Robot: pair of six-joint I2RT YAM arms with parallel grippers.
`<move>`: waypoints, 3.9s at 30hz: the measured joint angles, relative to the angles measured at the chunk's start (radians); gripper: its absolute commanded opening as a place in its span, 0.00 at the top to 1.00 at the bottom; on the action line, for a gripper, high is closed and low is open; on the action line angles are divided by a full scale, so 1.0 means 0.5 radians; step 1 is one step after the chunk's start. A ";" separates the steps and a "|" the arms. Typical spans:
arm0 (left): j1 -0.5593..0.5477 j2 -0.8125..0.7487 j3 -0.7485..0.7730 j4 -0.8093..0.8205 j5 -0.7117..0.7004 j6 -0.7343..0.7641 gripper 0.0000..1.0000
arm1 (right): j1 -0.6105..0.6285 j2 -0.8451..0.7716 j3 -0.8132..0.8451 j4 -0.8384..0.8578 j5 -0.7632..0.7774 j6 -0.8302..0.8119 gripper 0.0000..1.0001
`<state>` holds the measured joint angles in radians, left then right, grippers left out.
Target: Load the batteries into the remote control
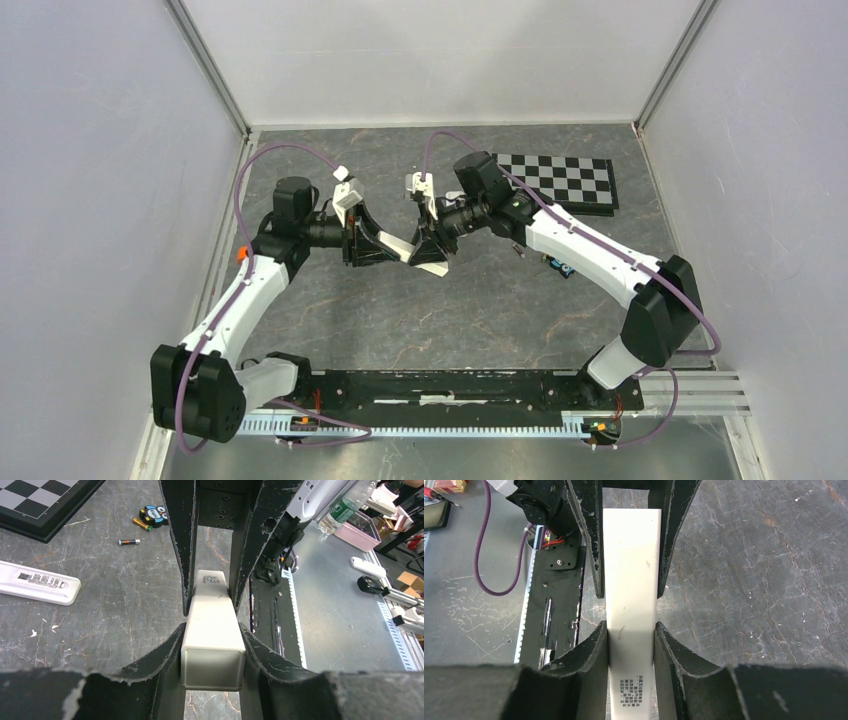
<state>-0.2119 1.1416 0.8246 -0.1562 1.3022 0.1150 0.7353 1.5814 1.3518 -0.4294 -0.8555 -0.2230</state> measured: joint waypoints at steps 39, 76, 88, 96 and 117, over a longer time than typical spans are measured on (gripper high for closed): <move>0.016 -0.309 -0.017 0.990 -0.316 -0.418 0.98 | -0.581 -0.155 -1.138 3.073 -0.068 3.415 0.49; -0.043 -0.218 -0.056 0.937 -0.510 -0.195 0.98 | -0.497 0.111 -0.848 2.457 -0.018 3.311 0.83; -0.043 -0.145 -0.056 0.925 -0.628 -0.150 0.98 | -0.494 0.150 -0.635 2.059 0.046 2.974 0.66; -0.043 -0.089 -0.092 0.877 -0.730 -0.146 0.98 | -0.494 0.127 -0.481 1.616 0.206 2.563 0.42; -0.239 -0.245 -0.366 1.207 -1.067 -0.354 0.98 | -0.309 -0.277 -1.054 2.055 1.021 3.032 0.18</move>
<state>-0.3313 1.0191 0.6415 0.4473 0.7689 -0.0620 0.5808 1.4429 0.8249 0.5980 -0.3450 1.2930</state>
